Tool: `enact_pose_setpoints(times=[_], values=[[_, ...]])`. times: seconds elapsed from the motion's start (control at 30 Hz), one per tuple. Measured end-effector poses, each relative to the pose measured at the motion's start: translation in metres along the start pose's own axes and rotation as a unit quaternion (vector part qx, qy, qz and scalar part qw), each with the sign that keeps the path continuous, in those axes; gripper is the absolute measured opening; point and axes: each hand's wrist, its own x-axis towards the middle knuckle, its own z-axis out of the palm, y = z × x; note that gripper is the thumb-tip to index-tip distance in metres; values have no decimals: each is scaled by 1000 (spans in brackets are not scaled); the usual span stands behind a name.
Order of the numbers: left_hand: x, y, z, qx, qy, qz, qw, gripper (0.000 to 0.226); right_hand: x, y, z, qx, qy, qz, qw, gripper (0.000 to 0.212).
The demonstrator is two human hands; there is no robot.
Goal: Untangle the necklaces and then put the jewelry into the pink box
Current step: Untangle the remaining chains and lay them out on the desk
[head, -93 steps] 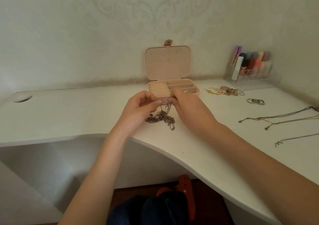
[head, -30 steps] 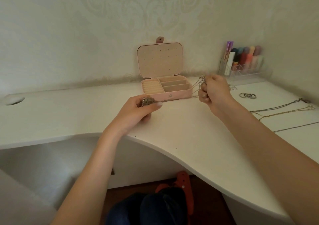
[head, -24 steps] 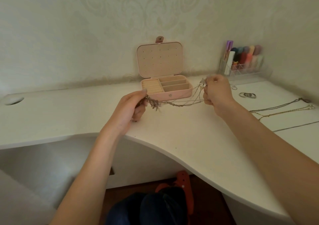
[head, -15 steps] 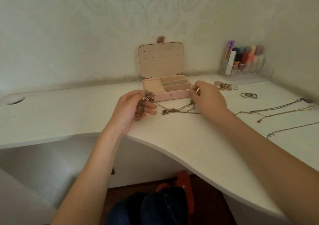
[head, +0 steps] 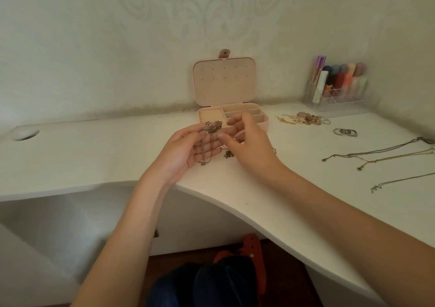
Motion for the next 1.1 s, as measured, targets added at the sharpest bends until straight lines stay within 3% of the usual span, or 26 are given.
enact_pose_setpoints(times=[0.1,0.27,0.63,0.87,1.1], values=[[-2,1,0,35,-14,-2,999,34,-1,-4,2,80,-17,58,995,25],[-5,0,4,85,-40,0,996,38,1,-5,3,195,19,125,972,25],[-2,-1,2,59,48,17,997,44,17,-2,-40,289,87,156,941,13],[-3,-1,5,106,64,27,992,57,23,-14,-54,426,46,164,889,16],[-3,-2,5,98,102,38,989,49,24,-15,-53,404,39,160,900,18]])
